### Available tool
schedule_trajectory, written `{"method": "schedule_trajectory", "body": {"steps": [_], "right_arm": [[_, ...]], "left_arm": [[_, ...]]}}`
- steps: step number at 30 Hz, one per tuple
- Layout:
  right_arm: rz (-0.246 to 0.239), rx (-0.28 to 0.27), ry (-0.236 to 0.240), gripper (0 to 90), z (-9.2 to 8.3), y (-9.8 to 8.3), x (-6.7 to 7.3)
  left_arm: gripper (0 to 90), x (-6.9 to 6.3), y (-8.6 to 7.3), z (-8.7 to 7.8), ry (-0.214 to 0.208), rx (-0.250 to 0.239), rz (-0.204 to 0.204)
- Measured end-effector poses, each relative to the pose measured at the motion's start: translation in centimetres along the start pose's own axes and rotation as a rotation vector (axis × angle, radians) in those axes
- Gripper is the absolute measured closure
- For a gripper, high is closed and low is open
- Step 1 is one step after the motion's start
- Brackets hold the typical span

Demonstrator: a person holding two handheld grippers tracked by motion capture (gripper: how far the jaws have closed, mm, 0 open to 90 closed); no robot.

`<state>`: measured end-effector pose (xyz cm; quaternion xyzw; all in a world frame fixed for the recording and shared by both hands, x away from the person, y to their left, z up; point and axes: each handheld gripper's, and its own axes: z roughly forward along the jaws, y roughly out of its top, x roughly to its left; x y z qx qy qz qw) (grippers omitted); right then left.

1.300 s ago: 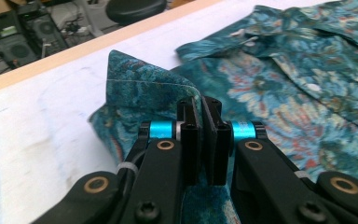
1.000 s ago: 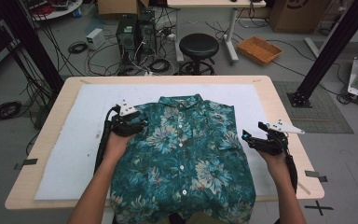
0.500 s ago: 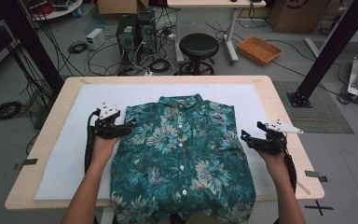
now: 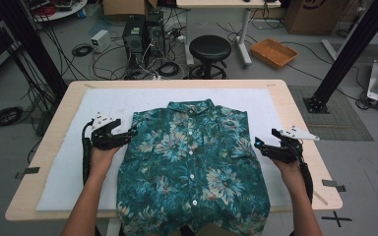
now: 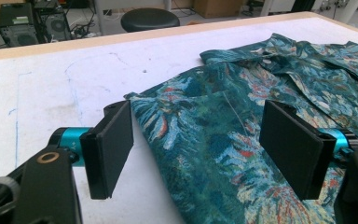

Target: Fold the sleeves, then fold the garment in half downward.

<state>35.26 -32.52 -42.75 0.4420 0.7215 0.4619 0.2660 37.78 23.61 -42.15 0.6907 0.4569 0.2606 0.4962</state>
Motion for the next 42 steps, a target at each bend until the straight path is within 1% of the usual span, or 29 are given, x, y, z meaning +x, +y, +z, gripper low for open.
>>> {"method": "schedule_trajectory", "body": {"steps": [2,6,8,12,13,15,16,18,21,24,25,26,27,28,32,35,37,38,39,42], "right_arm": [[-0.001,-0.007,0.003,21.7,0.0,0.1,0.1],[-0.007,-0.002,0.003,21.7,-0.1,0.0,0.1],[0.004,-0.005,-0.001,21.7,-0.1,0.0,0.0],[0.008,-0.008,0.004,21.7,-0.1,0.1,0.1],[0.002,-0.006,0.004,21.7,0.0,0.1,0.1],[0.003,-0.003,0.006,21.7,0.0,0.0,0.2],[0.001,-0.001,0.008,21.7,0.1,0.0,0.2],[-0.001,-0.002,0.01,21.7,0.1,0.1,0.3],[0.003,-0.003,0.014,21.7,0.1,0.1,0.4],[-0.004,0.005,0.016,21.7,0.1,0.1,0.5],[-0.004,0.005,0.016,21.7,0.1,0.1,0.5],[-0.01,0.002,0.018,21.7,0.1,0.1,0.6],[-0.007,0.004,0.02,21.7,0.2,0.1,0.7],[-0.009,0.005,0.021,21.7,0.2,0.1,0.8],[-0.013,0.014,0.025,21.7,0.4,0.1,0.9],[-0.01,0.017,0.026,21.7,0.5,0.1,1.0],[-0.012,0.015,0.03,21.7,0.6,0.1,1.1],[-0.012,0.015,0.03,21.7,0.6,0.1,1.1],[-0.009,0.016,0.033,21.7,0.6,0.2,1.1],[-0.008,0.016,0.047,21.7,0.7,0.3,1.3]], "left_arm": [[26.0,0.0,-0.1,-0.1,0.004,0.001,-0.003],[26.0,0.1,0.0,-0.2,0.008,-0.005,0.001],[26.0,0.2,0.1,-0.3,0.01,-0.005,-0.005],[26.0,0.6,0.2,-0.3,0.012,0.006,-0.004],[26.1,0.7,0.3,-0.2,0.01,0.01,-0.007],[26.0,0.8,0.3,-0.2,0.012,0.01,-0.012],[26.0,1.1,0.4,0.0,0.01,0.012,-0.02],[26.2,1.2,0.4,0.1,0.009,0.024,-0.021],[26.2,1.4,0.5,0.5,0.003,0.038,-0.01],[26.3,1.6,0.8,1.1,-0.006,0.058,-0.012],[26.9,1.6,0.8,1.1,-0.006,0.058,-0.012],[26.9,1.7,0.9,1.6,0.008,0.093,0.0],[34.8,1.7,0.9,2.0,0.015,0.103,0.002],[35.7,1.8,0.9,2.3,0.021,0.111,0.005],[38.1,2.3,0.6,4.3,0.061,0.171,-0.006],[40.7,2.6,0.8,5.6,0.08,0.185,-0.004],[42.8,2.8,1.1,6.4,0.08,0.192,0.002],[42.9,2.8,1.1,6.4,0.08,0.192,0.002],[42.9,3.0,1.6,7.3,0.077,0.21,0.006],[45.4,3.1,2.0,8.6,0.074,0.235,0.013]]}}
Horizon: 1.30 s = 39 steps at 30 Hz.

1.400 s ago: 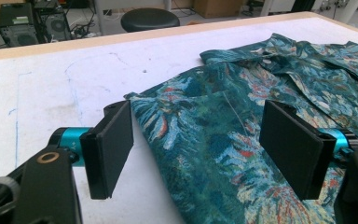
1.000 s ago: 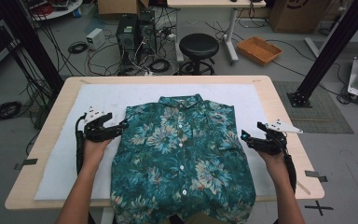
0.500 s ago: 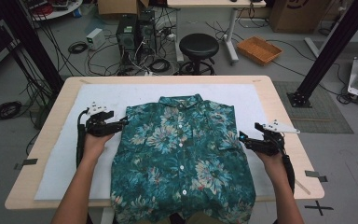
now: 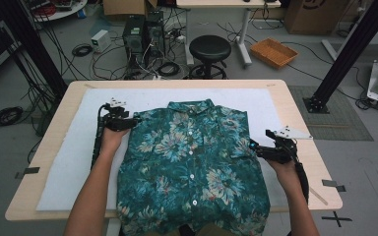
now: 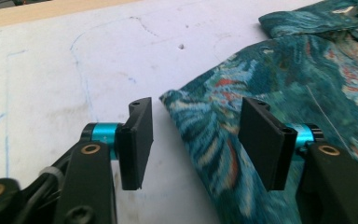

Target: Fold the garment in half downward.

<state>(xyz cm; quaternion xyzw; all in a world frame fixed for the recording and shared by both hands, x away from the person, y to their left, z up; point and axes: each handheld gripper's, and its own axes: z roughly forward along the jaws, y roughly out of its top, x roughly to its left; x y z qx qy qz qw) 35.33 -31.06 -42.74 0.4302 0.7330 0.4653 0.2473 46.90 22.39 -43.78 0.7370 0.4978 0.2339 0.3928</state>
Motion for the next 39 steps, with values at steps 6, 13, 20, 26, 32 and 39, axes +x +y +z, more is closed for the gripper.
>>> {"method": "schedule_trajectory", "body": {"steps": [6,13,20,26,32,39], "right_arm": [[0.017,0.019,0.022,21.7,0.7,1.1,-0.2],[0.007,0.146,-0.017,21.9,4.9,3.5,-1.5],[0.013,0.273,-0.075,28.4,10.3,5.0,-3.7],[0.044,0.327,-0.1,40.4,12.6,4.9,-4.5],[0.052,0.333,-0.078,63.8,13.1,4.9,-4.7],[0.058,0.323,-0.01,88.7,12.0,5.2,-4.8]], "left_arm": [[63.9,-0.2,-0.2,1.2,-0.01,0.059,0.08],[78.4,-0.1,-0.4,1.4,-0.051,0.073,0.092],[85.9,-0.1,-0.4,1.5,-0.063,0.067,0.07],[86.1,0.2,-0.5,1.4,-0.089,0.061,0.035],[86.2,0.6,-0.6,1.2,-0.146,0.04,-0.017],[86.6,0.9,-0.9,-0.3,-0.218,-0.008,-0.022]]}}
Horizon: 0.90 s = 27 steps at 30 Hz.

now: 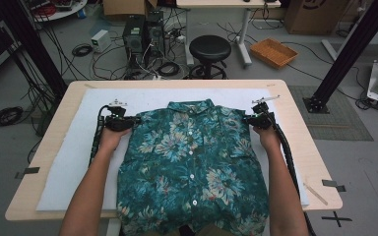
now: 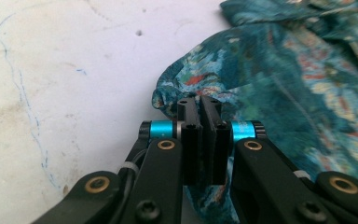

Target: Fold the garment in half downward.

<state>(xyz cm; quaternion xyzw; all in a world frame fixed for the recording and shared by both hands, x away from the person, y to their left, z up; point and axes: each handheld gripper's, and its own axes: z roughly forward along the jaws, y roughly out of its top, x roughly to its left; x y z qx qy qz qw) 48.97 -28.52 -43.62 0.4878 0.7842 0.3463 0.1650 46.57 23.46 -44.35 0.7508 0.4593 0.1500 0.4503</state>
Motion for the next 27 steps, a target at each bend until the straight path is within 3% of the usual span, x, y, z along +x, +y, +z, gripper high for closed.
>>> {"method": "schedule_trajectory", "body": {"steps": [2,5,11,15,17,27], "right_arm": [[-0.034,-0.025,0.023,89.1,-0.9,0.0,0.3],[-0.042,-0.045,0.053,89.1,-1.6,0.0,0.6],[-0.09,-0.099,0.11,89.1,-4.0,-0.6,1.4],[-0.093,-0.15,0.167,89.1,-6.2,-1.6,1.9],[-0.104,-0.155,0.174,89.1,-7.0,-2.2,2.0],[-0.143,-0.162,0.244,89.1,-10.4,-6.0,2.1]], "left_arm": [[86.6,0.1,-0.2,-0.9,-0.037,-0.027,-0.005],[86.6,0.1,-0.5,-2.3,-0.091,-0.052,-0.001],[86.6,-0.6,-0.9,-4.6,-0.13,-0.093,0.04],[86.6,-1.1,-1.3,-5.9,-0.161,-0.116,0.07],[86.6,-1.5,-1.7,-6.6,-0.184,-0.134,0.086],[86.6,-3.5,-3.4,-9.3,-0.244,-0.113,0.175]]}}
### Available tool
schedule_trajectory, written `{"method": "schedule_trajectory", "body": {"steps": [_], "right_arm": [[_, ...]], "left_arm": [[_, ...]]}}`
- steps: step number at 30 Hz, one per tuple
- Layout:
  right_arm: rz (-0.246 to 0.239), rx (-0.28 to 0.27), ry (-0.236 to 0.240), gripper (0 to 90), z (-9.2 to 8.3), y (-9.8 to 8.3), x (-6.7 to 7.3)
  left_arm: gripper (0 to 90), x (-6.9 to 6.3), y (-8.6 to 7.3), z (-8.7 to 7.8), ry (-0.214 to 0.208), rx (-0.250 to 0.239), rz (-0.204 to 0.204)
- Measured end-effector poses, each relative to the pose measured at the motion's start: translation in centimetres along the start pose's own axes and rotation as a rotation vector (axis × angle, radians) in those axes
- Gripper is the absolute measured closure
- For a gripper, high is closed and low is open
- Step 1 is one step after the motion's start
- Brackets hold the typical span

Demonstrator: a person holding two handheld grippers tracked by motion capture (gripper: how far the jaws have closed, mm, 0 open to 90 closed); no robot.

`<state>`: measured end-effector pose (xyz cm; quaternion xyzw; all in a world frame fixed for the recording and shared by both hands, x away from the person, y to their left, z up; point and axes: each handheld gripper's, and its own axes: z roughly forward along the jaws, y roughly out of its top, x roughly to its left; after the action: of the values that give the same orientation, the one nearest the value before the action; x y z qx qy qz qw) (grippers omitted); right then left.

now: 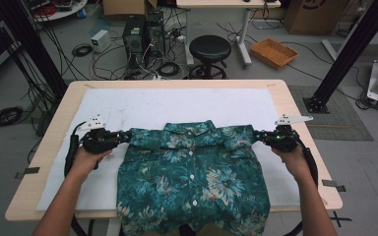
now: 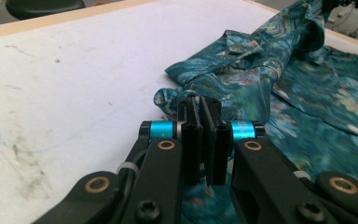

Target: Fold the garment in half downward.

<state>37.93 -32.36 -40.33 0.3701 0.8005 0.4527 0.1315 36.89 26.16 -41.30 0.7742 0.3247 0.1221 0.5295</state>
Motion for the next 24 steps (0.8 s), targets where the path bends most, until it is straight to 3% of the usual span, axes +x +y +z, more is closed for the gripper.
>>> {"method": "schedule_trajectory", "body": {"steps": [5,6,13,14,17,23,24], "right_arm": [[-0.01,-0.004,0.018,89.1,-0.7,-1.0,0.5],[-0.026,-0.004,0.038,89.1,-1.4,-1.9,1.2],[-0.04,0.006,0.06,89.1,-2.4,-3.5,2.2],[-0.048,0.013,0.069,89.1,-2.6,-4.1,2.5],[-0.063,0.023,0.071,89.1,-3.1,-4.7,3.0],[-0.087,0.051,0.079,89.0,-3.5,-5.6,3.7],[-0.083,0.058,0.088,84.8,-3.5,-5.7,3.7]], "left_arm": [[86.6,-1.2,-0.8,-0.6,-0.035,0.026,0.023],[86.6,-2.0,-1.5,-1.1,-0.063,0.041,0.038],[86.5,-3.0,-2.7,-1.8,-0.093,0.068,0.047],[86.6,-3.6,-3.5,-2.3,-0.109,0.077,0.064],[86.5,-4.1,-4.1,-2.7,-0.121,0.081,0.085],[86.5,-4.5,-5.0,-3.3,-0.144,0.099,0.086],[84.4,-4.5,-5.1,-3.4,-0.148,0.101,0.079]]}}
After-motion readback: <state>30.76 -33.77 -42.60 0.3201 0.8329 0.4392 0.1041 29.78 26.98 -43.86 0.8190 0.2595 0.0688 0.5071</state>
